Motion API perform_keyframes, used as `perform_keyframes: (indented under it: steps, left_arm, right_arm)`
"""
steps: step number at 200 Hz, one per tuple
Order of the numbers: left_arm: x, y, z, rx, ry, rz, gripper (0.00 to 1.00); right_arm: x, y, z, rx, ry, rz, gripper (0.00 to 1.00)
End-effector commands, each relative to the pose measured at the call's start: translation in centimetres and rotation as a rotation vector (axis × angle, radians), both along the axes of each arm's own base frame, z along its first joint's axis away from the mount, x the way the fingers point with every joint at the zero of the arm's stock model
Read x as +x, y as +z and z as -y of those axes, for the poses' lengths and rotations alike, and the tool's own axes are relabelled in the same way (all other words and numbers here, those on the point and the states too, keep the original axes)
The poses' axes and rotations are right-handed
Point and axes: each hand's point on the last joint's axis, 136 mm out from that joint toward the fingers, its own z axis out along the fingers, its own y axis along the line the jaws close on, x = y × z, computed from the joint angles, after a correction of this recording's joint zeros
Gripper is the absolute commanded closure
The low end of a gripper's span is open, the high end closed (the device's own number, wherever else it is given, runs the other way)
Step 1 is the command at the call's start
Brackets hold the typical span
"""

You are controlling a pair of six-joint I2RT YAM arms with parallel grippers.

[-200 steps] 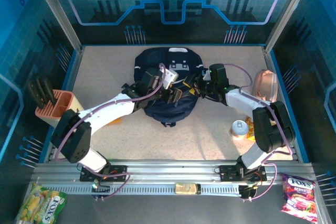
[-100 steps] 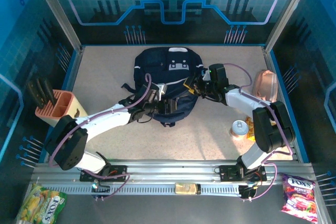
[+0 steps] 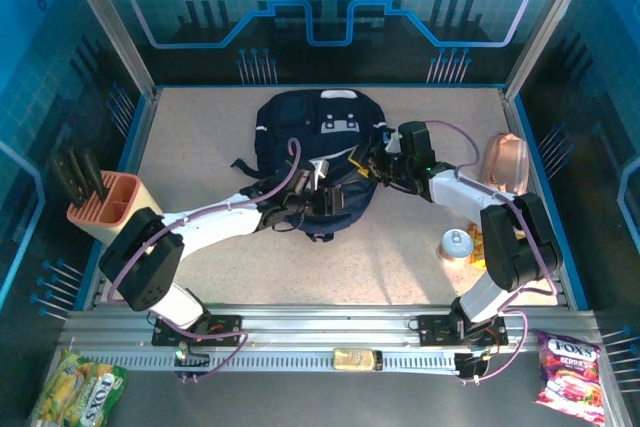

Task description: Pack books, pencil case, and school supplies into a backpack

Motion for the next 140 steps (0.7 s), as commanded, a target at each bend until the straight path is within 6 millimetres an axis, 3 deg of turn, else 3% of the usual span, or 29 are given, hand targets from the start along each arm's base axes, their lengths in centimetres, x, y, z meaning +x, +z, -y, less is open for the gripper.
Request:
perform_keyframes:
  steps: [1, 61, 91, 116, 140]
  left_arm:
    - [1.2, 1.7, 1.4, -0.044, 0.001, 0.049, 0.65]
    - [1.7, 1.5, 0.2, 0.003, 0.052, 0.072, 0.71]
    - [1.5, 1.4, -1.3, 0.039, 0.107, 0.084, 0.64]
    - [1.3, 0.1, -3.2, 0.06, 0.2, 0.072, 0.54]
    - [1.0, -0.8, -2.5, 0.011, 0.193, 0.041, 0.51]
  right_arm:
    - [0.1, 1.7, -1.2, 0.045, 0.036, 0.069, 0.72]
    - [-0.1, 1.3, -0.8, 0.037, 0.026, 0.063, 0.71]
    - [0.0, 1.2, -0.7, 0.033, 0.02, 0.063, 0.71]
    - [0.0, 1.0, -0.6, 0.031, 0.017, 0.061, 0.71]
    - [-0.1, 1.0, -0.7, 0.034, 0.017, 0.054, 0.71]
